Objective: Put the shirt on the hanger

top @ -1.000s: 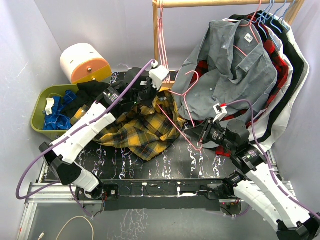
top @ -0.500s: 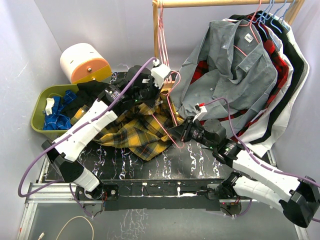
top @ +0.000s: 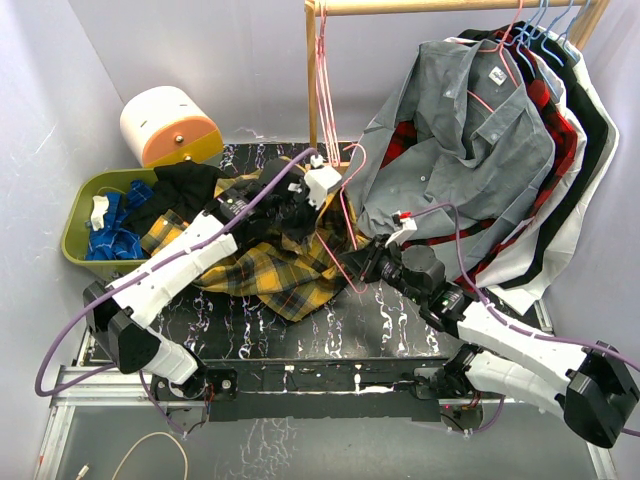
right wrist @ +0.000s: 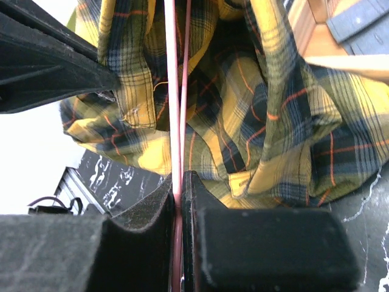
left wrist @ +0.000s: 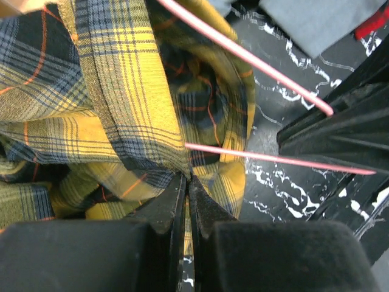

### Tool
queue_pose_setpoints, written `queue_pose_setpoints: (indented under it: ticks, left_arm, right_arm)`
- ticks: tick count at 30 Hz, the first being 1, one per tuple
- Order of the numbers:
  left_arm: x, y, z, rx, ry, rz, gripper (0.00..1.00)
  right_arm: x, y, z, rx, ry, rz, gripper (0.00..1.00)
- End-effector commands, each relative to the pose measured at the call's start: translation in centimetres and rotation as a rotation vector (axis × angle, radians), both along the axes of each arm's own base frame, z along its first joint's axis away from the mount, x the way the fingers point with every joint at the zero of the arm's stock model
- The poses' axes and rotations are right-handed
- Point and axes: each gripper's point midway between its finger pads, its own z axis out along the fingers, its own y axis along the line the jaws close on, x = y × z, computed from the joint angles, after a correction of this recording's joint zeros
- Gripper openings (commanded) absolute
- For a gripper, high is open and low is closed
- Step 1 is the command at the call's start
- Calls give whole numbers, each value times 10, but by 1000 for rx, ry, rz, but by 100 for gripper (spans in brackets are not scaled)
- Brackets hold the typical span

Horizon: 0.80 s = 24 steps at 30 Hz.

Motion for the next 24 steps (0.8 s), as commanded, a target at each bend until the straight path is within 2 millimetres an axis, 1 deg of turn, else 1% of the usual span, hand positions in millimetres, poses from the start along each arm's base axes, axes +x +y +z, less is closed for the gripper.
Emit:
queue_pose_setpoints:
  ticks: [1,2,3,5,6,7,8,10,12,13,16,17,19,21,22,24]
  left_arm:
    - [-22,11,-6,2,35,-44,0]
    - [-25,12,-8,11,44,-59,0]
    - [-31,12,-11,23,57,-103,9]
    - [-56,11,-14,23,112,-272,56]
    - [-70,11,-14,7,145,-364,75]
    - [-80,10,-12,-15,168,-429,93]
    - [-86,10,-9,-50,190,-468,96]
    - [-80,14,-6,-79,188,-472,97]
    - [-72,17,2,-82,146,-493,97]
    - [-65,19,8,-71,103,-500,97]
    - [-35,26,32,-69,-23,-505,97]
    - [-29,29,40,-96,-48,-538,97]
    - [-21,37,50,-152,-112,-646,97]
    - [-19,44,57,-191,-191,-762,97]
    - [-17,46,60,-203,-226,-795,97]
    - [-4,49,66,-218,-290,-821,96]
  right_arm:
    - [14,-5,35,129,-104,-74,8]
    - [12,-4,34,136,-109,-67,8]
    - [10,-4,30,138,-112,-60,8]
    - [6,-3,26,134,-133,-35,8]
    - [5,-2,24,129,-145,-21,8]
    - [3,-1,20,122,-157,-9,8]
    - [1,-1,17,114,-167,4,8]
    - [-1,0,12,97,-184,17,8]
    - [-2,3,5,62,-192,40,8]
    - [-3,5,0,43,-187,55,8]
    - [-5,13,-10,2,-177,107,8]
    - [-5,15,-12,-7,-172,120,8]
    - [-6,19,-17,-18,-160,141,8]
    - [-7,23,-18,-16,-160,161,8]
    - [-8,24,-19,-17,-158,170,8]
    - [-9,25,-19,-14,-158,178,8]
